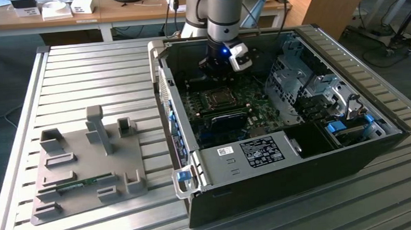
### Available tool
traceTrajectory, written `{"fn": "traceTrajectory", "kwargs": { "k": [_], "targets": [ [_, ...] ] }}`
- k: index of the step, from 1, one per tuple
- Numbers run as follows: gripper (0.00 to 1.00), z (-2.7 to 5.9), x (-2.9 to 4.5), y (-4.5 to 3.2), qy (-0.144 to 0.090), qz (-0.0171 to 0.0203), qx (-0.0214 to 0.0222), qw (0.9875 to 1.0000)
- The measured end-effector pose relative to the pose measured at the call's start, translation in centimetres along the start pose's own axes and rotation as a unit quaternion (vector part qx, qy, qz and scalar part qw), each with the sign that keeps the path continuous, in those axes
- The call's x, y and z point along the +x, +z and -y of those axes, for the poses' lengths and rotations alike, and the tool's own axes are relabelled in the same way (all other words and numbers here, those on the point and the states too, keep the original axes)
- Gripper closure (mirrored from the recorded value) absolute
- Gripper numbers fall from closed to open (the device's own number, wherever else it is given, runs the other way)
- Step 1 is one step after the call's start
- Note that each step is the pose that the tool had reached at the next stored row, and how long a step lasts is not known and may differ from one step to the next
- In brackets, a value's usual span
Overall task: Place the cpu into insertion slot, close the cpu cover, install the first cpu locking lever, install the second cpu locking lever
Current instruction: 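Install the first cpu locking lever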
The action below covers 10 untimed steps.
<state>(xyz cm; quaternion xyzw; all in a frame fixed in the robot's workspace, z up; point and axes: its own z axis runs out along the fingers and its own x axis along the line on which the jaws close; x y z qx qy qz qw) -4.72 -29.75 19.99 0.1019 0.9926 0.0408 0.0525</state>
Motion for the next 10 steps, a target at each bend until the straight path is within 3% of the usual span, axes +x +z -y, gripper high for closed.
{"fn": "traceTrajectory", "kwargs": {
  "k": [10],
  "targets": [
    [0.89,0.34,-0.12,0.03,0.0,0.0,0.0,1.0]
  ]
}}
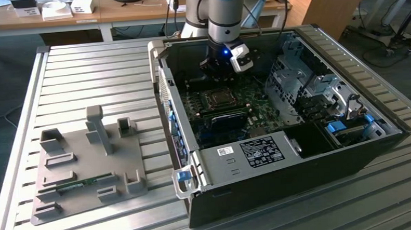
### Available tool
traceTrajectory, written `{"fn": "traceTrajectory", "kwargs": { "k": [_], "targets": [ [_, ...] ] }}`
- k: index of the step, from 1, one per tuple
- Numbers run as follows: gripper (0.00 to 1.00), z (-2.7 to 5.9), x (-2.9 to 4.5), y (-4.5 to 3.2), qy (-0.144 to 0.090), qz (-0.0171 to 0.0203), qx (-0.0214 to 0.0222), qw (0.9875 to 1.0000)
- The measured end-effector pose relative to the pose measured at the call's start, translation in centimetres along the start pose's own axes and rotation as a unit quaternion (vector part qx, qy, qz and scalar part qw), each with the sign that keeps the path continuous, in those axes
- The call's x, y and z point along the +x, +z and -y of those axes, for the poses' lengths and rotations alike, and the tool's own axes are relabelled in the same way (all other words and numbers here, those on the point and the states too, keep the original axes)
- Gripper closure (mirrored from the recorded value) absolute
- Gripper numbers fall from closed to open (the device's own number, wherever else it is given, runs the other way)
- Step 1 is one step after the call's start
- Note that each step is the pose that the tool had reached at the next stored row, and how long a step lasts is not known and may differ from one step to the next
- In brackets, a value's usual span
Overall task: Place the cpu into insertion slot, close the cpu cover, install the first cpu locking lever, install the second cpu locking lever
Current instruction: 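Install the first cpu locking lever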
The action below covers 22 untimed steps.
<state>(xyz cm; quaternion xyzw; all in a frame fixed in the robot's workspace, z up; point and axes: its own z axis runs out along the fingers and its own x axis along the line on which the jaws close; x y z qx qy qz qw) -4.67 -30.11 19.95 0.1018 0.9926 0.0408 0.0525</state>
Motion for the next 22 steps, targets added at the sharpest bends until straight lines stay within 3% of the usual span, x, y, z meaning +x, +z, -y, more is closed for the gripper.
{"fn": "traceTrajectory", "kwargs": {
  "k": [8,22],
  "targets": [
    [0.89,-0.05,0.01,0.03,0.003,0.0002,0.0003,1.0],
    [0.89,-0.36,0.07,-0.03,0.027,0.0025,0.0027,0.9996]
  ]
}}
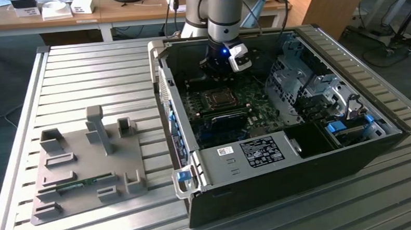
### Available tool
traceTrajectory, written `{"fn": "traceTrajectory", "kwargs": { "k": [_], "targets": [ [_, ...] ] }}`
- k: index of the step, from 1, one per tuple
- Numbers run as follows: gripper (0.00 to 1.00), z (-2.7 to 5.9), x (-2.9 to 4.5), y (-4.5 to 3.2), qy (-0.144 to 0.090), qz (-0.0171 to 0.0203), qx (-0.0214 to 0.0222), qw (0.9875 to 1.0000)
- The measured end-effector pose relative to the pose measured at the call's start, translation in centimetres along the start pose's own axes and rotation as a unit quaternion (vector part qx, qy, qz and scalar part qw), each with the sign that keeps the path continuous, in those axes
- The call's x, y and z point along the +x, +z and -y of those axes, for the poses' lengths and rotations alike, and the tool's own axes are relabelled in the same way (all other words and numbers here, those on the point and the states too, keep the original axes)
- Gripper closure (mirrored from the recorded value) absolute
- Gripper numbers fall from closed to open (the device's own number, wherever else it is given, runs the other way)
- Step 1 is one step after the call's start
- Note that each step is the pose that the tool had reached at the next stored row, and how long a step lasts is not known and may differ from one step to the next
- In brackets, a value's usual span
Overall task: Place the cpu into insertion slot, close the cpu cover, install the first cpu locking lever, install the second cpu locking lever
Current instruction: 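Install the first cpu locking lever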
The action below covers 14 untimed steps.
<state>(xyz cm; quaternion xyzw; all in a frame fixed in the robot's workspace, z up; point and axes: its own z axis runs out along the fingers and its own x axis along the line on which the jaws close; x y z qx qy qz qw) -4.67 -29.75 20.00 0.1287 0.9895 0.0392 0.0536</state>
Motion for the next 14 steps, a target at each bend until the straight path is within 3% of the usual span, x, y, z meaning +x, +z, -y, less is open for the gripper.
{"fn": "traceTrajectory", "kwargs": {
  "k": [8,14],
  "targets": [
    [0.89,-0.03,-0.03,-0.31,0.004,0.0002,-0.0004,1.0],
    [0.89,-0.03,-0.03,-0.31,0.013,-0.0021,-0.0108,0.9999]
  ]
}}
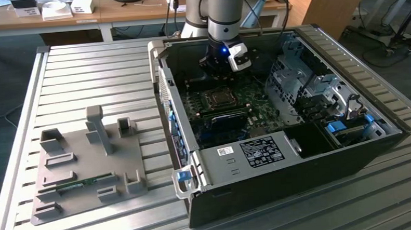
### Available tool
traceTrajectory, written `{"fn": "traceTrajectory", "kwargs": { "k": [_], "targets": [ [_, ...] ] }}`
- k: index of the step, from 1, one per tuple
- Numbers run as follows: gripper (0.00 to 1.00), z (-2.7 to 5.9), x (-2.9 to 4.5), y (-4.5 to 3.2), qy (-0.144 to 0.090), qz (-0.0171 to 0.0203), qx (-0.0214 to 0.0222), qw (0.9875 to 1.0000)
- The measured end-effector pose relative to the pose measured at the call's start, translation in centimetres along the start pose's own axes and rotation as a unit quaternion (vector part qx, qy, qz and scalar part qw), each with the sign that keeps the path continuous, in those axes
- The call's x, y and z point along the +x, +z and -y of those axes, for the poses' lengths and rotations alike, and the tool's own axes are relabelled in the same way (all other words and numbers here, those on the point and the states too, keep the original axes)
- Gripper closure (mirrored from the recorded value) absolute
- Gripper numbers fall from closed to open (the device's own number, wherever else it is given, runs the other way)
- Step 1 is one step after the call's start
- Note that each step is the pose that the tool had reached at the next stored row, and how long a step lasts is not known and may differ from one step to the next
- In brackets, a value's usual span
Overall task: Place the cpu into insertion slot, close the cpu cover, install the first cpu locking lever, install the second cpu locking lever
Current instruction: 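Install the first cpu locking lever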
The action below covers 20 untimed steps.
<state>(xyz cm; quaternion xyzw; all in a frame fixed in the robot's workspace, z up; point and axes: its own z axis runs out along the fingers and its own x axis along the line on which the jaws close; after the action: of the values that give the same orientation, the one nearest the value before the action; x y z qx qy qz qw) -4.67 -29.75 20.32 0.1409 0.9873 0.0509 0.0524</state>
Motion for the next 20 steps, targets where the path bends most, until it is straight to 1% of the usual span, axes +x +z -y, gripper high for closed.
{"fn": "traceTrajectory", "kwargs": {
  "k": [7,17,20],
  "targets": [
    [0.89,0.11,-0.04,0.0,0.0,-0.0001,-0.0005,1.0],
    [0.89,1.01,-0.29,0.02,0.0,0.0,-0.0005,1.0],
    [0.89,1.04,-0.3,0.03,0.0,0.0001,-0.0006,1.0]
  ]
}}
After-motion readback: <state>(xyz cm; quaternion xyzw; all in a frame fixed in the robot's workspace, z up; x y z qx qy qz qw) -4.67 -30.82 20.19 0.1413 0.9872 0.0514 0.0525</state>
